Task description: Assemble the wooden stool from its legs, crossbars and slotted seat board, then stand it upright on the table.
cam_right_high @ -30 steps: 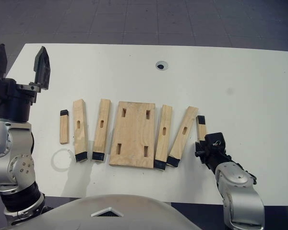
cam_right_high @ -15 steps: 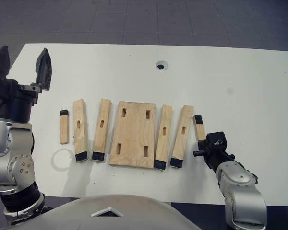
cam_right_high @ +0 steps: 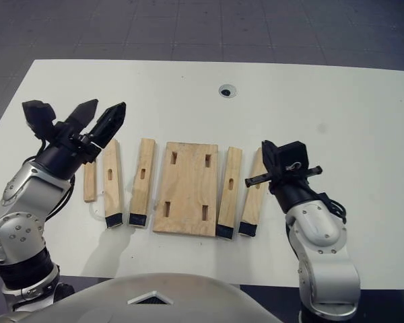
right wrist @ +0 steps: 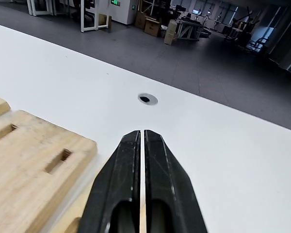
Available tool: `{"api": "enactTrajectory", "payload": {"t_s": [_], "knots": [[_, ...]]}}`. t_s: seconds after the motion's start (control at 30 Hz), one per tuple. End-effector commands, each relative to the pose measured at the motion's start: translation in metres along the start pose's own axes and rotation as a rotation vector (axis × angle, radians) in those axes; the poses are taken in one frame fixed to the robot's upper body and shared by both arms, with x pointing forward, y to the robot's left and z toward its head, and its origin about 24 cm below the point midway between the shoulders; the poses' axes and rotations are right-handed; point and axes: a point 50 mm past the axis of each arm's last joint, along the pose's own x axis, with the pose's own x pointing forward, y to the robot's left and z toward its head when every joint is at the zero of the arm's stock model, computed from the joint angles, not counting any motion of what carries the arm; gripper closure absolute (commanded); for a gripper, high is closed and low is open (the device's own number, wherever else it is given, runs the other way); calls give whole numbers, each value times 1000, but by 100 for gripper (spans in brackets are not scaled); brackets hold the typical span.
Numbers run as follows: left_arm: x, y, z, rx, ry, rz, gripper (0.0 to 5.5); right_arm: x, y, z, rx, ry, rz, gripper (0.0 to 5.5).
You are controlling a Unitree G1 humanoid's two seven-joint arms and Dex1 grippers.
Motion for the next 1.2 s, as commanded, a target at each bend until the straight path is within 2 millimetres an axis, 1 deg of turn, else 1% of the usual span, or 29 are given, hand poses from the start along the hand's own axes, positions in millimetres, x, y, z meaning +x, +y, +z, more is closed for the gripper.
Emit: {"api": "enactTrajectory", "payload": {"t_s": [0.03, 0.1, 0.17, 0.27, 0.3, 0.47, 0.6, 0.7, 0.77, 0.8, 0.87, 0.9, 1.0, 1.13, 1.2], "knots": [[2, -3, 6, 14, 25, -13, 33, 0, -4, -5, 18, -15, -4, 539], [1, -1, 6, 19, 24, 6, 33, -2, -8, -9, 35, -1, -10, 539], [-1, -1, 5, 29, 23, 25, 33, -5, -12, -13, 65, 28, 4, 509], [-3, -3, 3, 34, 23, 36, 33, -10, -20, -18, 38, 74, -3, 453], [-4, -3, 3, 37, 23, 38, 33, -12, -23, -19, 35, 90, -6, 447], [-6, -3, 3, 42, 16, 52, 33, -20, -33, -26, 37, 175, 17, 370], [-7, -4, 4, 42, 10, 54, 33, -28, -46, -33, 46, 289, 31, 298], [-8, -7, 6, 46, 1, 58, 33, -32, -51, -43, 55, 399, 71, 240], [-8, -8, 6, 49, -2, 55, 33, -33, -52, -49, 57, 448, 83, 208], [-8, -9, 7, 51, -3, 52, 33, -33, -54, -52, 59, 470, 75, 201], [-8, -10, 8, 53, -5, 50, 33, -31, -60, -56, 27, 506, 40, 170], [-8, -10, 8, 53, -7, 51, 33, -30, -61, -59, 20, 528, 36, 145], [-9, -11, 9, 53, -11, 53, 33, -27, -62, -65, 4, 567, 32, 95], [-11, -13, 12, 54, -20, 53, 33, -22, -66, -70, -6, 588, 9, 90], [-12, -13, 13, 54, -22, 55, 33, -20, -64, -73, 10, 611, 22, 90]]}}
